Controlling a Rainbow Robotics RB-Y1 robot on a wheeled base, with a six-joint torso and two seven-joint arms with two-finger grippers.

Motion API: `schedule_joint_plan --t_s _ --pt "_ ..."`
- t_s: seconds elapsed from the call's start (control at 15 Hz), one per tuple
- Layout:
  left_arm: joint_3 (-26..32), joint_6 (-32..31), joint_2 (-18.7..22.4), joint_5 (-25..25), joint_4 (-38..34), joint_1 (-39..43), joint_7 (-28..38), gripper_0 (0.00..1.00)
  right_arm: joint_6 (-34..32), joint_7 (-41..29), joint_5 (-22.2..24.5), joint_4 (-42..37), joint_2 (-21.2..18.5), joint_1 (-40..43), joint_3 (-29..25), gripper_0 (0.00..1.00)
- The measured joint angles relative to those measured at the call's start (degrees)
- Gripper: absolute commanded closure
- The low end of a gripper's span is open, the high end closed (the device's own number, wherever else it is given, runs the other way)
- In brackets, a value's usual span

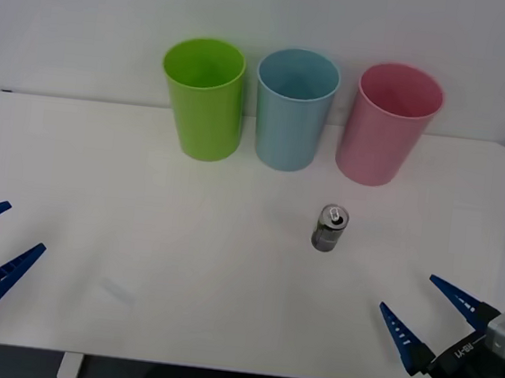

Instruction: Grasp the object on the table and drop it into the matching bin: aluminum can to the light blue bin, PET bottle to the pink bin.

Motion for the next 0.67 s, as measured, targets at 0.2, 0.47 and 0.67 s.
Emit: schedule_joint_plan --t_s 0.2,0.47,0.67 --pt "0.00 0.00 0.00 0.00 0.00 0.00 0.00 0.00 3.71 0.71 -0.14 -0.04 0.37 -1.40 2.45 0.00" --pt "0.00 0.00 0.00 0.00 0.00 0.00 0.00 0.00 3.14 2.15 0.55 5.55 3.18 -6.00 2.79 0.00" --pt "0.00 0.00 0.00 0.00 0.00 -0.01 0.00 0.00 3.44 3.09 1.35 8.94 4.36 -9.20 2.79 0.00"
